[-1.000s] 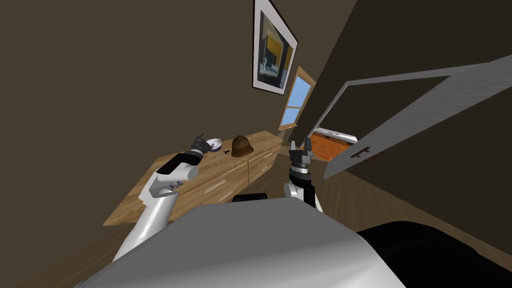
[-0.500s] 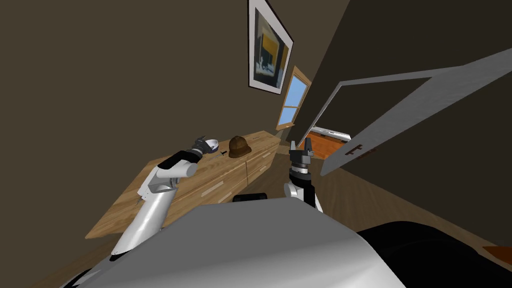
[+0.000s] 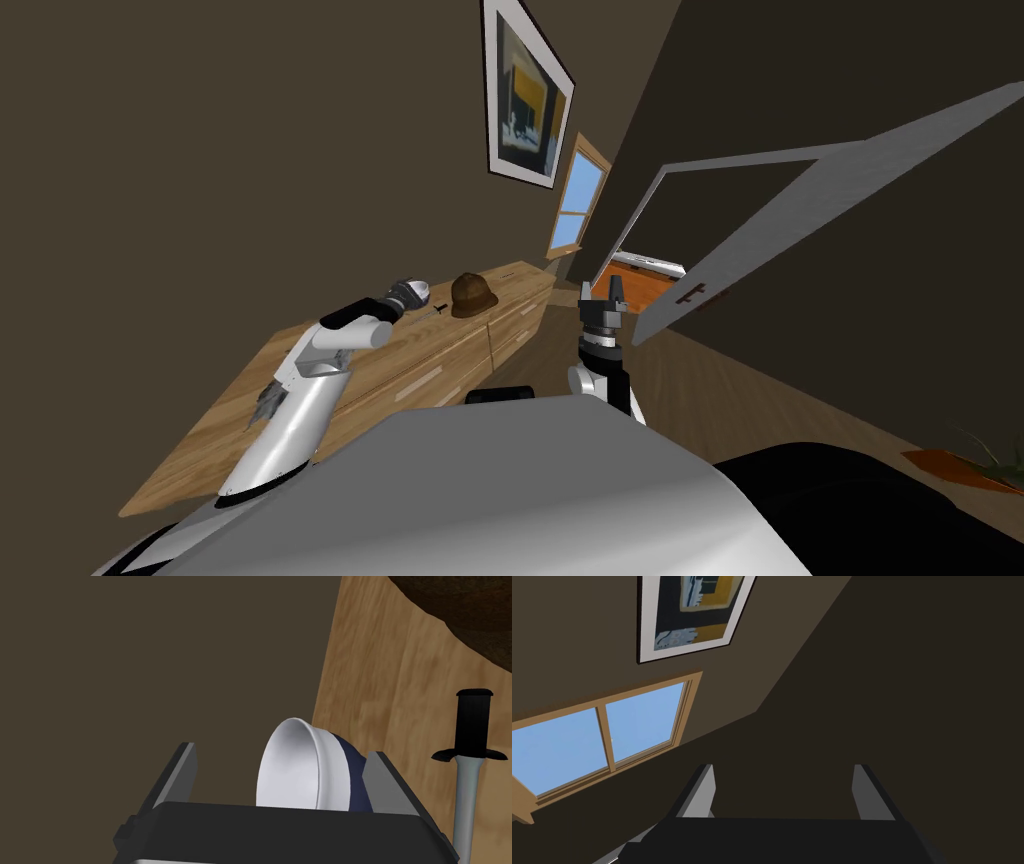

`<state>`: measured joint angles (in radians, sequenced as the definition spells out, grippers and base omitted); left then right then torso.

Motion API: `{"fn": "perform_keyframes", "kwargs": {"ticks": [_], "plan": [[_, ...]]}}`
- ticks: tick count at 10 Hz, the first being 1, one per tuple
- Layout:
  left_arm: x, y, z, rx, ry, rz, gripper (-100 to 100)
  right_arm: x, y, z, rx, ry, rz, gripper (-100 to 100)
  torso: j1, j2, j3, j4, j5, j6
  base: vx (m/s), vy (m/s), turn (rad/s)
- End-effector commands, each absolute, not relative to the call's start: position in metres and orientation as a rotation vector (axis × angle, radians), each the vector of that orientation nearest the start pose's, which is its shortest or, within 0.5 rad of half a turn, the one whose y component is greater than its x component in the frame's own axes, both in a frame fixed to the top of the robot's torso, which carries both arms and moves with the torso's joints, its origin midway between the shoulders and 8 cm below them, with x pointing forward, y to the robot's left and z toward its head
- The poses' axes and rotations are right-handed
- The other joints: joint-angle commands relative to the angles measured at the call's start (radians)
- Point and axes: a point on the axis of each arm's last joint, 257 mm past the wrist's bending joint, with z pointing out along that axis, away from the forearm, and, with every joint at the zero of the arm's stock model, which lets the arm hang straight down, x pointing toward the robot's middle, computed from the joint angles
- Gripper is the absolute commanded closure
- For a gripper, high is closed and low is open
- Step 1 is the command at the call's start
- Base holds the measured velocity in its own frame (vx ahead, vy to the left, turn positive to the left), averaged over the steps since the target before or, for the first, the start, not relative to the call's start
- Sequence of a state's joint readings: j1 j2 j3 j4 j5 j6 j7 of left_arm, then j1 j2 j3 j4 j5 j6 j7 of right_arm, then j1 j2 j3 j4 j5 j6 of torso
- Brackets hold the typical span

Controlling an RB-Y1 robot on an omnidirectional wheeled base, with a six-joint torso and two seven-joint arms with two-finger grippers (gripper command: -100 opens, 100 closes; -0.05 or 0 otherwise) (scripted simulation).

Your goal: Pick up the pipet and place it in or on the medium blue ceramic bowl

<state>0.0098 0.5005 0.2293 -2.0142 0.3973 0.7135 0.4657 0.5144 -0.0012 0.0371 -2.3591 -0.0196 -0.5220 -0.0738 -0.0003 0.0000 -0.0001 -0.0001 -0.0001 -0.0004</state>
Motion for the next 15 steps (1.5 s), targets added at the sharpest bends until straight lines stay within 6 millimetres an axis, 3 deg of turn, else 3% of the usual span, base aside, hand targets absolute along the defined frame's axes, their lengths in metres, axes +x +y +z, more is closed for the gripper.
{"fn": "perform_keyframes", "kwargs": {"ticks": [1,2,9,10,15], "plan": [[0.515,0.395,-0.129,-1.711,1.108,-1.219,-100,0.323,-0.267,0.058,0.628,0.521,1.436,0,0.0,0.0,0.0,0.0,0.0,0.0,0.003,0.0,-0.079],[0.515,0.396,-0.13,-1.716,1.11,-1.215,-100,0.323,-0.267,0.058,0.628,0.521,1.436,0,0.0,0.0,0.0,0.0,0.0,0.0,0.0,0.0,0.0],[0.503,0.433,-0.192,-2.03,1.119,-1.032,-100,0.323,-0.267,0.058,0.628,0.521,1.436,0,0.001,0.001,0.0,0.0,0.0,0.0,-0.003,0.006,-0.113],[0.503,0.433,-0.193,-2.033,1.121,-1.028,-100,0.323,-0.267,0.058,0.628,0.521,1.436,0,0.001,0.001,0.001,0.0,0.0,-0.001,-0.003,0.005,0.014],[0.482,0.461,-0.231,-2.247,1.084,-0.87,-100,0.323,-0.267,0.058,0.628,0.521,1.436,0,0.001,0.001,0.001,0.0,0.0,-0.001,-0.006,0.008,-0.106]]}}
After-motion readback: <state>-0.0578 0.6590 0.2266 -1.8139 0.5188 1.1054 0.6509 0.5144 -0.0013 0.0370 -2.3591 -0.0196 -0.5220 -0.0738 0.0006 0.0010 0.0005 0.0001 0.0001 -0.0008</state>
